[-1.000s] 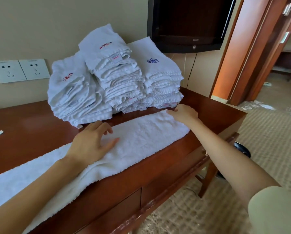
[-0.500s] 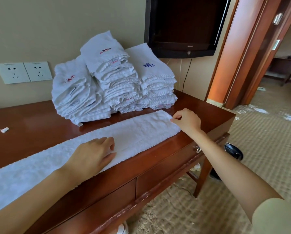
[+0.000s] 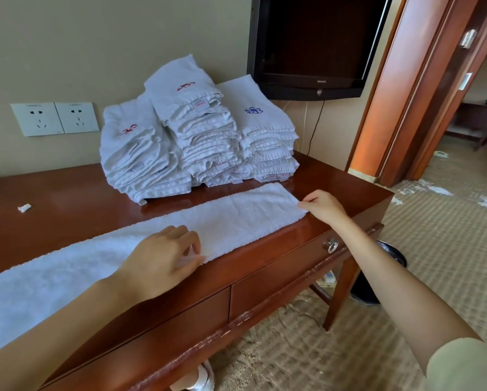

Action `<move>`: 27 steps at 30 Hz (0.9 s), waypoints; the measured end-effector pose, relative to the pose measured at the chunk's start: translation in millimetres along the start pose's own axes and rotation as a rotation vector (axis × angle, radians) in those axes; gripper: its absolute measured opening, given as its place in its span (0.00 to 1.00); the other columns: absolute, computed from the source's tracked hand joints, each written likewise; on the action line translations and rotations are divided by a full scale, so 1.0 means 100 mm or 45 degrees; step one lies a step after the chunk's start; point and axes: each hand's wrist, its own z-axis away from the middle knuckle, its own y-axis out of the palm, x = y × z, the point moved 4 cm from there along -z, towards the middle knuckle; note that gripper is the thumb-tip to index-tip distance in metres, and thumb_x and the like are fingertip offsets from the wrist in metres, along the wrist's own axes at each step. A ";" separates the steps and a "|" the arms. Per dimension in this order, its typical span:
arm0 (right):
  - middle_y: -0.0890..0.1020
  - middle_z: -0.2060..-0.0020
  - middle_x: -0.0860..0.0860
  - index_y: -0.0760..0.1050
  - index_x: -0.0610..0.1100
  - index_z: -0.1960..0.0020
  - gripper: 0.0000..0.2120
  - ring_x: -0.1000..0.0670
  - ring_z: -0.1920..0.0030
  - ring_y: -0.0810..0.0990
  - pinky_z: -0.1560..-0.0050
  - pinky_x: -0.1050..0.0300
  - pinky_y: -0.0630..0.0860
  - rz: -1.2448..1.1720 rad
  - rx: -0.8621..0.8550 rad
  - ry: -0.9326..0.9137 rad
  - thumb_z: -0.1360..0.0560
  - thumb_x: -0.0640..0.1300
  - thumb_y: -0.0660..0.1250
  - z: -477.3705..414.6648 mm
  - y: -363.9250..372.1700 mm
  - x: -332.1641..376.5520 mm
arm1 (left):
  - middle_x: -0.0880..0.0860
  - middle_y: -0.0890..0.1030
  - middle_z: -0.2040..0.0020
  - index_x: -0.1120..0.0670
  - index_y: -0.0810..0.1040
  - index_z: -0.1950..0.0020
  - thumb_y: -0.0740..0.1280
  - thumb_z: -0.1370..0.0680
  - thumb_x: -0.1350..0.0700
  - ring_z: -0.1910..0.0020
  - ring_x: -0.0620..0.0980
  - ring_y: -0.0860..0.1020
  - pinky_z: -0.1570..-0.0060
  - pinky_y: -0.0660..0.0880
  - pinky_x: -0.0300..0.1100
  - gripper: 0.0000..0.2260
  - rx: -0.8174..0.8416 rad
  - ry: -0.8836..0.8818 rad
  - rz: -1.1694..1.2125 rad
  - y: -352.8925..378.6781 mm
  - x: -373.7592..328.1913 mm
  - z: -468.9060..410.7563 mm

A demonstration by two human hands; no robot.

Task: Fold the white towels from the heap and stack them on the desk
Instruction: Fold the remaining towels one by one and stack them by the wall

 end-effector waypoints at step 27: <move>0.80 0.62 0.42 0.78 0.33 0.54 0.18 0.43 0.56 0.81 0.52 0.51 0.78 -1.097 -0.256 0.294 0.30 0.49 0.75 0.31 0.54 0.47 | 0.51 0.60 0.23 0.45 0.55 0.22 0.42 0.17 0.42 0.25 0.53 0.59 0.27 0.47 0.45 0.23 0.200 -0.103 -0.168 0.33 -0.03 0.21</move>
